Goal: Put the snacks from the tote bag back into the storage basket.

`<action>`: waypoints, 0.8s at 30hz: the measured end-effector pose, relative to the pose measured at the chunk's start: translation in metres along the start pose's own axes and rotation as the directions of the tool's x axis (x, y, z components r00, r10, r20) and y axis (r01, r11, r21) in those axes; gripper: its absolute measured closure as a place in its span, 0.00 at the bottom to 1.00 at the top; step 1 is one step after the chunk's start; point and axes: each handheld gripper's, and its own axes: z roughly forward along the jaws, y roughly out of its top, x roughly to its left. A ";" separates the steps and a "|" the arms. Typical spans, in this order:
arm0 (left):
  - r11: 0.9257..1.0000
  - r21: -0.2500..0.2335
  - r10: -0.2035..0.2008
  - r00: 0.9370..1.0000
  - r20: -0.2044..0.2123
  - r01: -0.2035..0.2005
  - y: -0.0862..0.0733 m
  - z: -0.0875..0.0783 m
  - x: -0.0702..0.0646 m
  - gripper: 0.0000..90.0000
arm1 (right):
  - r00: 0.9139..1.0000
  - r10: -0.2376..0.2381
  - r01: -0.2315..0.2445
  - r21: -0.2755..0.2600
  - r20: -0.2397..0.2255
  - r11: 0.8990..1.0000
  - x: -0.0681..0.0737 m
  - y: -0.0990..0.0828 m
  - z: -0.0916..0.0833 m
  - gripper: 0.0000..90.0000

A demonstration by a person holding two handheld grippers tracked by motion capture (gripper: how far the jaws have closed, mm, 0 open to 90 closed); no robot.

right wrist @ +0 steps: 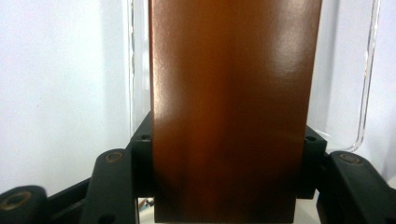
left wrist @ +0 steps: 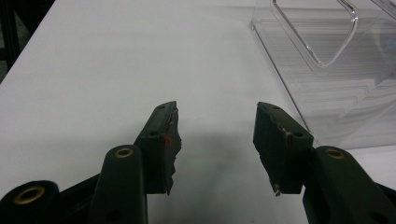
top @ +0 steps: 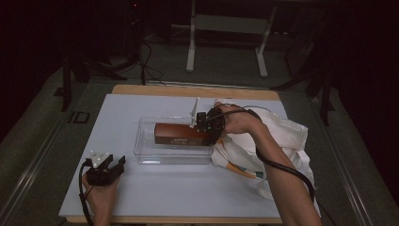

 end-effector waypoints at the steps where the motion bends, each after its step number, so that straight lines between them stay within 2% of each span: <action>1: 1.000 0.001 0.001 1.000 0.000 -0.001 0.000 0.000 0.000 0.57 | 1.000 0.000 0.000 -0.002 0.000 1.000 0.000 0.001 0.001 0.48; 9: 1.000 0.001 0.001 1.000 0.000 -0.001 0.000 0.000 0.000 0.57 | 1.000 -0.008 0.008 -0.004 -0.006 1.000 0.002 0.006 0.009 0.48; 24: 1.000 0.001 0.001 1.000 0.000 -0.001 0.000 0.000 0.000 0.57 | 1.000 -0.001 0.001 0.022 -0.016 1.000 0.002 0.007 0.028 0.48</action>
